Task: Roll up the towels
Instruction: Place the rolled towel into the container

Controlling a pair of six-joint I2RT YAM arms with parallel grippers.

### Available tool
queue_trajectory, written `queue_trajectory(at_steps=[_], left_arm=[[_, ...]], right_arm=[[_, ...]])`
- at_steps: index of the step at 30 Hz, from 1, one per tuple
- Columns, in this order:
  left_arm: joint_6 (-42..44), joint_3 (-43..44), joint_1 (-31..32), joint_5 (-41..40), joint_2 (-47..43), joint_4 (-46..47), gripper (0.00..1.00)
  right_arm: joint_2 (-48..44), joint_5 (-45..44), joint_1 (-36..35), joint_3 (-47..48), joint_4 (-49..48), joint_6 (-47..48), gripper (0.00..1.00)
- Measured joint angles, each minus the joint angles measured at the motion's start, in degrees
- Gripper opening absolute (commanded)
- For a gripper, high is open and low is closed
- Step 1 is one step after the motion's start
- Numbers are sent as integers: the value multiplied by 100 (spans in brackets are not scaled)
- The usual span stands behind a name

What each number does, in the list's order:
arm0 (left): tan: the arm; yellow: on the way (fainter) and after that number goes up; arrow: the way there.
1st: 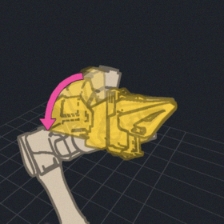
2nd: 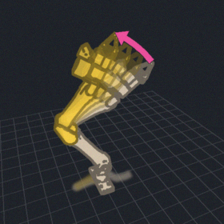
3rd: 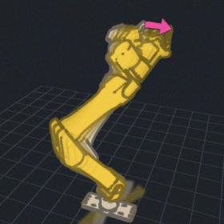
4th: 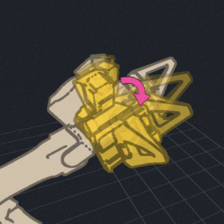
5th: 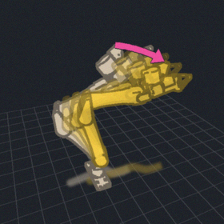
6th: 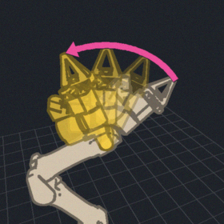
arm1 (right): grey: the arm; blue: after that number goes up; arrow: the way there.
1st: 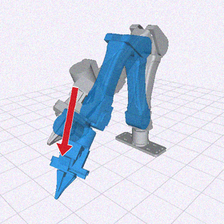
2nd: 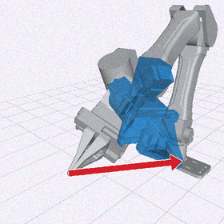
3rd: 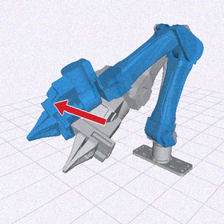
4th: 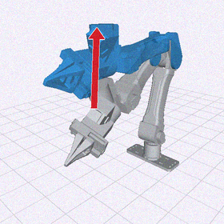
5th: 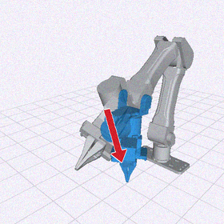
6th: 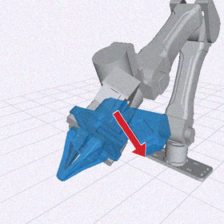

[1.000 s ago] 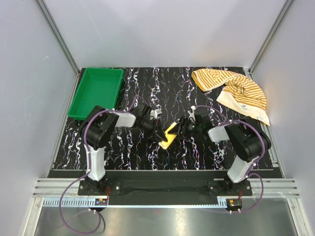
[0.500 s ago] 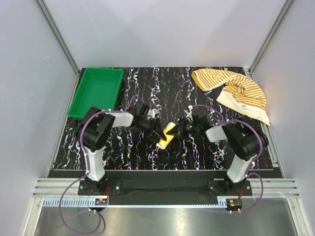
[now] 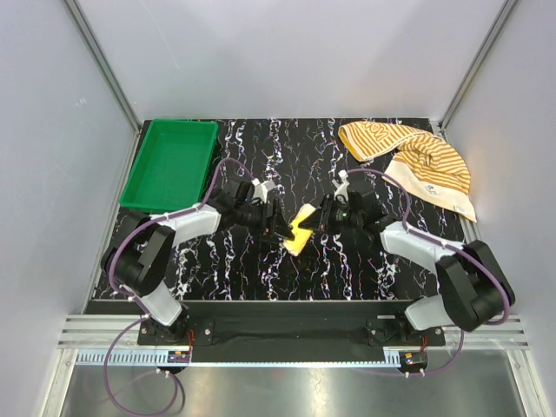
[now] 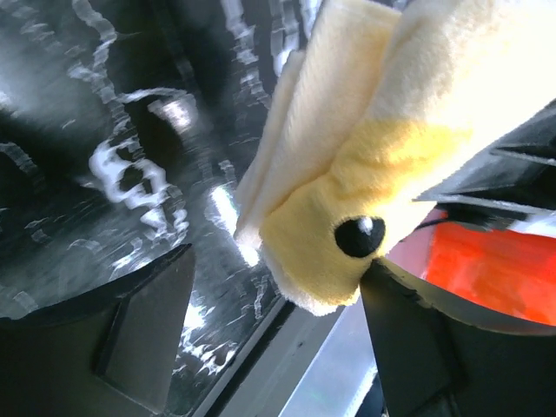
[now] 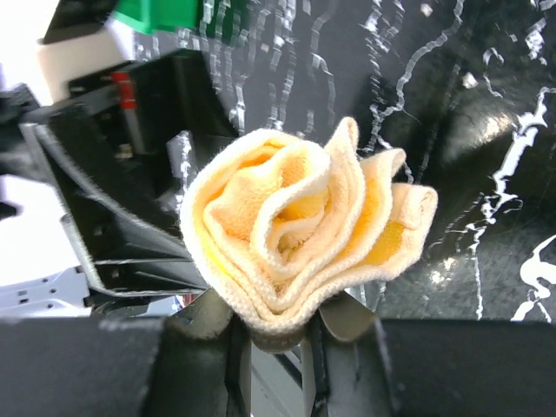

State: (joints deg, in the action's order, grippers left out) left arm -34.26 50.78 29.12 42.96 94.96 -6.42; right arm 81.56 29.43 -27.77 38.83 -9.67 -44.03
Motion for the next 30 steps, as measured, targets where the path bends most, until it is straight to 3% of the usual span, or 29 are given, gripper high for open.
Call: queue_trajectory(at_steps=[2,3,5,17,20,26,30], left_arm=[[-133,-83,0,219,-17,372,82],[-238,-142,0,354,-20,601,92],[-455,-308,-4,595,-66,1126,98],[-1526,-501,-4,1585,-225,3351,99],[-1823,-560,13,1714,-223,3810,88],[-1967,-542,61,1888,-249,4024,39],[-1449,-435,105,1825,-361,3228,38]], right_arm=[[-229,-26,2,76,210,57,0],[-337,-31,4,109,302,79,0],[-509,-20,13,146,404,85,0],[-715,916,-15,138,-450,-479,0],[-715,1067,-20,133,-710,-601,0],[-715,1045,-20,98,-730,-623,0],[-726,968,-20,105,-374,-435,0]])
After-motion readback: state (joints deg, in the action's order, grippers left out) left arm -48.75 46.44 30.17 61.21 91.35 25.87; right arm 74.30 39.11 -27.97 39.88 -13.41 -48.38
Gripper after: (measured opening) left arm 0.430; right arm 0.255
